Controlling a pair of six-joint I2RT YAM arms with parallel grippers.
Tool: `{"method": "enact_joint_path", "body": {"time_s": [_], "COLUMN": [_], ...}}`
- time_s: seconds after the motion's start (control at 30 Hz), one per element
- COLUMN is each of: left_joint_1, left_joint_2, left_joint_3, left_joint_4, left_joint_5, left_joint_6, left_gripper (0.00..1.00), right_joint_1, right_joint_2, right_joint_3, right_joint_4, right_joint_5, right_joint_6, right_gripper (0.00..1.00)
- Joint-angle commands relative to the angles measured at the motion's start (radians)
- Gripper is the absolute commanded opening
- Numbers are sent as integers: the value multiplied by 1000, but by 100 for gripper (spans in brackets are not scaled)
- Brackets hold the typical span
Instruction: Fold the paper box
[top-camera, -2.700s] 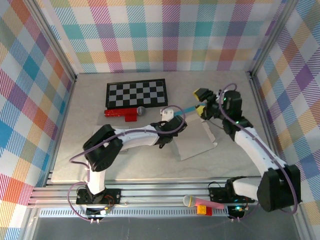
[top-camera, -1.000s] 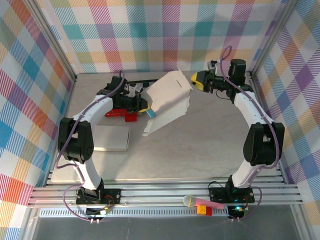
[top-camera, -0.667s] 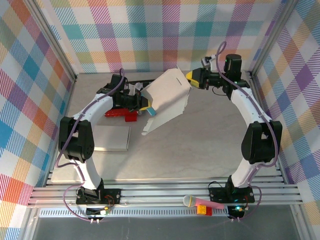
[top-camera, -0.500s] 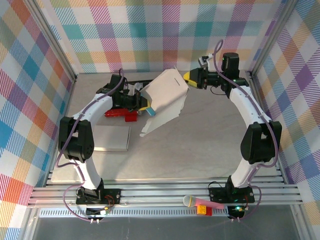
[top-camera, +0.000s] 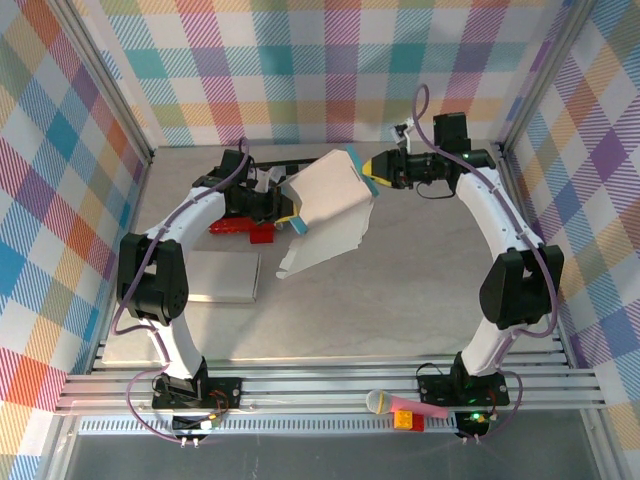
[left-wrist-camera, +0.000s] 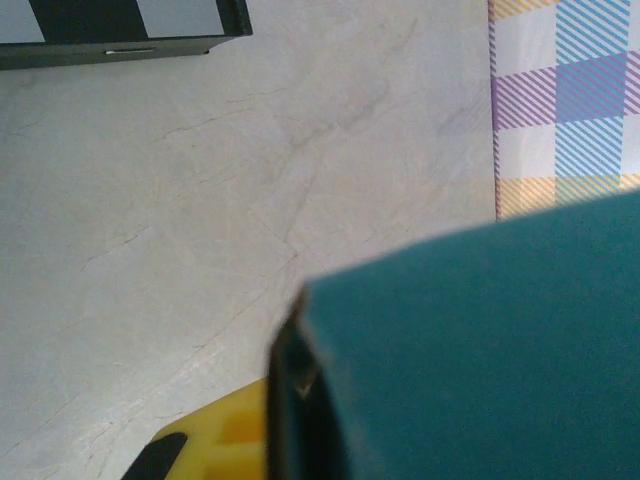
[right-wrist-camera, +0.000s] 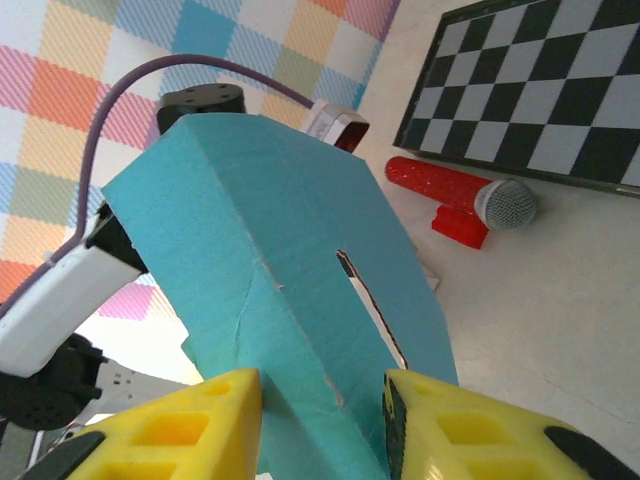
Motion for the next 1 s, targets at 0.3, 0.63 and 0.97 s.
{"method": "enact_joint_path", "body": {"time_s": [0.3, 0.63, 0.97], "left_joint_1": [6, -5, -19], "left_joint_2": [-82, -92, -95], "left_joint_3": [-6, 3, 20], "left_joint_4": [-30, -49, -83], "left_joint_5": [-4, -23, -44], "left_joint_6": [27, 38, 60], "left_gripper": [0, 0, 0], "right_joint_1": [61, 109, 180], "right_joint_2": [-26, -45, -73], "right_joint_3": [92, 112, 119], "right_joint_4": [-116, -195, -228], "right_joint_5": [148, 341, 605], "right_joint_6": [-124, -216, -286], "right_gripper": [45, 45, 46]}}
